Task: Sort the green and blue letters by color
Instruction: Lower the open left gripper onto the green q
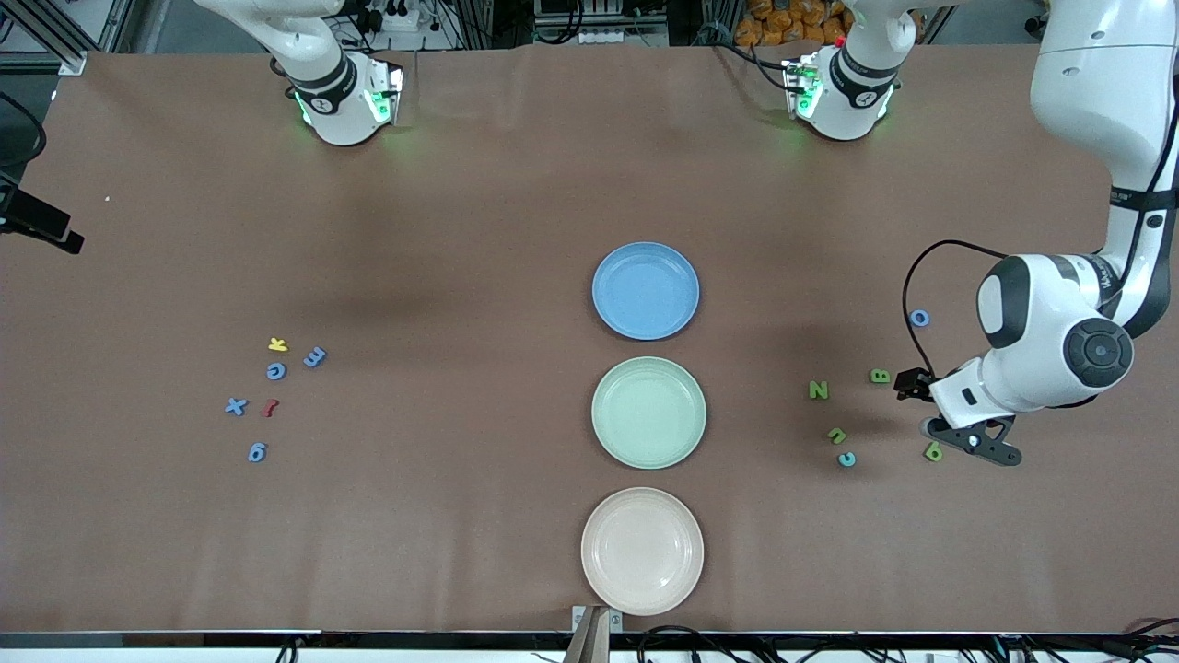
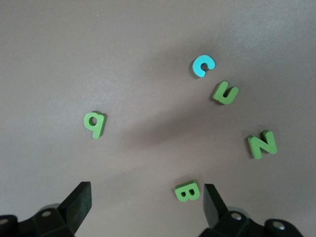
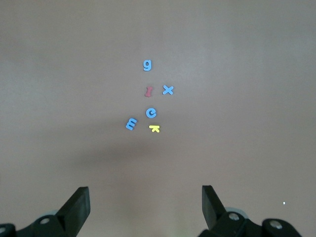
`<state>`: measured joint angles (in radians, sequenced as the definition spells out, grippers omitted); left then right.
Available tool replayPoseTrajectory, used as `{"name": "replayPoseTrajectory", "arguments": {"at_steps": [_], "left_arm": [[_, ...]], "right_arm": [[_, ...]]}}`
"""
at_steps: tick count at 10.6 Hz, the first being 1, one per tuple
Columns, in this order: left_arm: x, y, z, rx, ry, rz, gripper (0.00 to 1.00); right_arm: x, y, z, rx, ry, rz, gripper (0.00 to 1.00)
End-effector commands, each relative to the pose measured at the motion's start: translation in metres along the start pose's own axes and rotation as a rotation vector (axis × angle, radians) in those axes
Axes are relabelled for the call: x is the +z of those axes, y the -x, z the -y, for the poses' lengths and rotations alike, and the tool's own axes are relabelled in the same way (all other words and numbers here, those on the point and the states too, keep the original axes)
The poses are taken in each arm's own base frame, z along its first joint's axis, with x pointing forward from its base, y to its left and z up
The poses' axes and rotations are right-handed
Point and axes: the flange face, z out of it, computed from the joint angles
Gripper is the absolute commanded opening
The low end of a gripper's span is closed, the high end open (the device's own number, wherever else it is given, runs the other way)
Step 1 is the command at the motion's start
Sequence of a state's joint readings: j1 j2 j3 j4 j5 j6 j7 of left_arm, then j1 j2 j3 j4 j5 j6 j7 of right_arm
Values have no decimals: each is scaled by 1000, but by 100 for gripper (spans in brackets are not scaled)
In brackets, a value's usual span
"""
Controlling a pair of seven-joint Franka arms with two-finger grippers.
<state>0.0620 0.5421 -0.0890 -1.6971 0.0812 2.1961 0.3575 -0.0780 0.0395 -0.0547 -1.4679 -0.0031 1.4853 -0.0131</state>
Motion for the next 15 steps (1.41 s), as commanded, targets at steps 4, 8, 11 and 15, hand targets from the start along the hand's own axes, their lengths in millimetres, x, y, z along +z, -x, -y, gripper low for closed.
{"name": "replayPoseTrajectory", "arguments": {"at_steps": [4,8,11,15], "left_arm": [[43,0,32,170,-51,22,100],[61,-17,28,212,-27,9,100],[56,-22,29,392,-26,-7,100],[64,-21,39,412,-12,-52,100]], "right_arm": [[5,-7,11,-17,-5,4,100],[12,-10,8,-12,3,16,100],[12,-13,25,-44,13,1,100],[14,-17,26,-46,13,-9,100]]}}
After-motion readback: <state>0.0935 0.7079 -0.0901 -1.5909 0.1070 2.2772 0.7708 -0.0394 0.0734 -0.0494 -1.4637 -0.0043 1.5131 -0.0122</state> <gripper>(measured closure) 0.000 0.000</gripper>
